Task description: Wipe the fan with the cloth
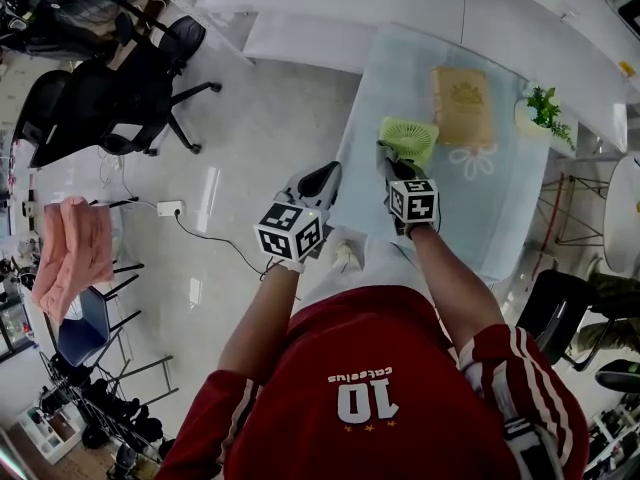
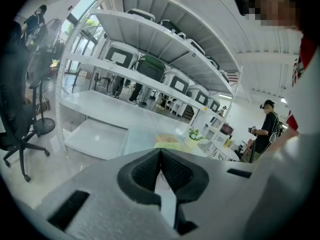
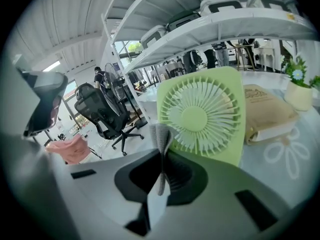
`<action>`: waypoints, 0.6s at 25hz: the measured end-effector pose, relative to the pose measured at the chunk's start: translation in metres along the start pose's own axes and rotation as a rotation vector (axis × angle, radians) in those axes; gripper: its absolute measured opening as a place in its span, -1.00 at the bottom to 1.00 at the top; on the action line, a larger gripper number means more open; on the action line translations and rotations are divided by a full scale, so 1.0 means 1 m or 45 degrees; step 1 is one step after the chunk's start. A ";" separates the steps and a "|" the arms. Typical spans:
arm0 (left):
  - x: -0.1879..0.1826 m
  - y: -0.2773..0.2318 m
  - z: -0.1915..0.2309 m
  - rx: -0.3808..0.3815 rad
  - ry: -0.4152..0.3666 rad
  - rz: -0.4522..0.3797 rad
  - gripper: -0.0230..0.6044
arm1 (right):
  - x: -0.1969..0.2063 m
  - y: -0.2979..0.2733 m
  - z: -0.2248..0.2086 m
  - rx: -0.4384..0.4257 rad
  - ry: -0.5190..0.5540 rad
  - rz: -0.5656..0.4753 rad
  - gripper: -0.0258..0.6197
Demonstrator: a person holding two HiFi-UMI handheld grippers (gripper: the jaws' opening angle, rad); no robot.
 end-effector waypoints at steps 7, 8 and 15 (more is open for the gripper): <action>-0.001 -0.006 -0.005 0.021 -0.011 0.010 -0.93 | 0.003 0.005 -0.011 0.037 -0.018 -0.003 -0.88; -0.001 -0.007 -0.005 0.023 -0.012 0.010 -0.93 | 0.003 0.006 -0.013 0.041 -0.022 -0.004 -0.88; -0.003 -0.018 -0.012 0.054 -0.022 0.022 -0.93 | 0.006 0.015 -0.023 0.077 -0.043 -0.010 -0.88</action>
Point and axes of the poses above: the fingertips, and each gripper's own axes: y backward along the fingers, z to its left, x out of its underside, the point moved 3 cm from there along y, backward along the fingers, and after that the axes turned 5 degrees about y, right-handed, at the moved point
